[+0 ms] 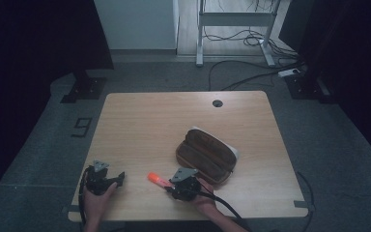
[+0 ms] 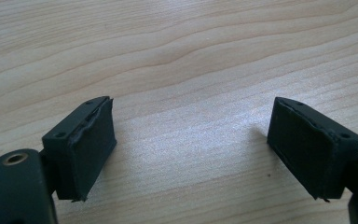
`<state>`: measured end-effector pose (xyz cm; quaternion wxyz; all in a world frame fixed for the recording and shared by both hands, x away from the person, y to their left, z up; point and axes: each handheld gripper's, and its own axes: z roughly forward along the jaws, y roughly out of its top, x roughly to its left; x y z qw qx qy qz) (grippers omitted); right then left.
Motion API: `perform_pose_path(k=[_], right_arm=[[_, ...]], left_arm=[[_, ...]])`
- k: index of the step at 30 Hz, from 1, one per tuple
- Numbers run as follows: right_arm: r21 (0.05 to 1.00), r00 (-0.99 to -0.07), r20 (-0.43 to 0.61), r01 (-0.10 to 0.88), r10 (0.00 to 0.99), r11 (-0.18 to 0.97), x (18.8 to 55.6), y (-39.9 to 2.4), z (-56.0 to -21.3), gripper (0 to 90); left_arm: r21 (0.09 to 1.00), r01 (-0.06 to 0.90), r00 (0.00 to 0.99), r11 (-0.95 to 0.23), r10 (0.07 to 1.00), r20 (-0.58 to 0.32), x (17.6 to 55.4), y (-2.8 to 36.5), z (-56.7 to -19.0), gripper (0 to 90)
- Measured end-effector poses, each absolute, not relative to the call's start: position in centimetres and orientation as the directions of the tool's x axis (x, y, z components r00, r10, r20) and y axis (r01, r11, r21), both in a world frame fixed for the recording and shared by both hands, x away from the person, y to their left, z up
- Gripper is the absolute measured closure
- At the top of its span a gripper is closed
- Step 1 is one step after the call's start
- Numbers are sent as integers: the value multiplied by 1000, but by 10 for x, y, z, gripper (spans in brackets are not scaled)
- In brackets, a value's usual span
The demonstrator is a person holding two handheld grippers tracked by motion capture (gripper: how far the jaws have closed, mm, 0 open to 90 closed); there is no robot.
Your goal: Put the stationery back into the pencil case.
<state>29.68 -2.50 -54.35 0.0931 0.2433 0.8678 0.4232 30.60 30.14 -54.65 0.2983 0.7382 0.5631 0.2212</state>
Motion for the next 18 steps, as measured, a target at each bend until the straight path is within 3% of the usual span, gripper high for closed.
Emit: perform_pose_path(k=[18], right_arm=[[830,-848,81,348,523,437,307,-56,-513,653]], left_arm=[[689,700,268,-188,963,-9,306,301,-546,148]])
